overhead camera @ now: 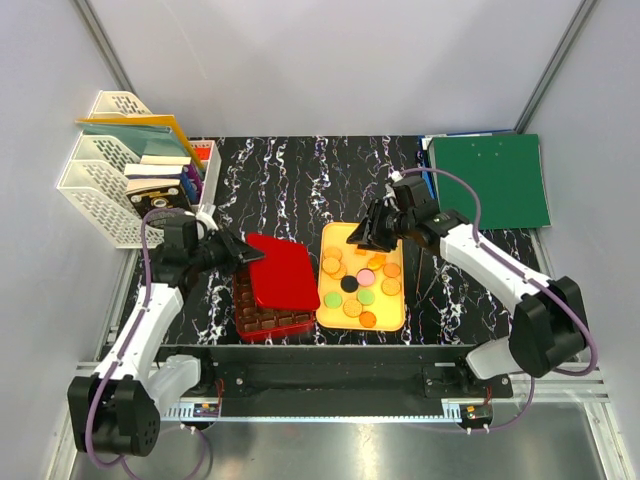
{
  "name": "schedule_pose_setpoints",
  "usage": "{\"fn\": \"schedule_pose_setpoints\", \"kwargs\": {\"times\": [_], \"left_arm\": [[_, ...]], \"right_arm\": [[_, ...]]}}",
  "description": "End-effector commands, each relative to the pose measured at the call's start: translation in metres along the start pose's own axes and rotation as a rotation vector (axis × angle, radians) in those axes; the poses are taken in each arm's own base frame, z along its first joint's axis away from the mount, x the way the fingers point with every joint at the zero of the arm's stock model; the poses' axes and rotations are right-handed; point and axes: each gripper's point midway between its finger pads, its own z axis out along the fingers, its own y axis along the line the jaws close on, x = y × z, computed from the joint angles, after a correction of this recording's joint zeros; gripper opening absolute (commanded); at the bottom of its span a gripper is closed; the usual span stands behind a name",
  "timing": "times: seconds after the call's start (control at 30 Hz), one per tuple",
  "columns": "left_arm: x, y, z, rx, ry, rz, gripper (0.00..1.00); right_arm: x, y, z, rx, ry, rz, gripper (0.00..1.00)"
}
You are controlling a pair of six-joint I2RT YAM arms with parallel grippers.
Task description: Pack the cookies
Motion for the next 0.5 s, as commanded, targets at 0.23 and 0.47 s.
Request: {"fn": "schedule_pose_setpoints", "kwargs": {"times": [0.23, 0.47], "left_arm": [[-0.006, -0.005, -0.003, 0.083, -0.044, 0.033, 0.0], [-0.005, 0.003, -0.002, 0.065, -0.055, 0.014, 0.0]], "right_arm": [[0.018, 0.019, 0.028, -0.194, 0.153, 0.018, 0.62], [0.036, 0.025, 0.041, -0.296, 0.258, 0.02, 0.65]]}}
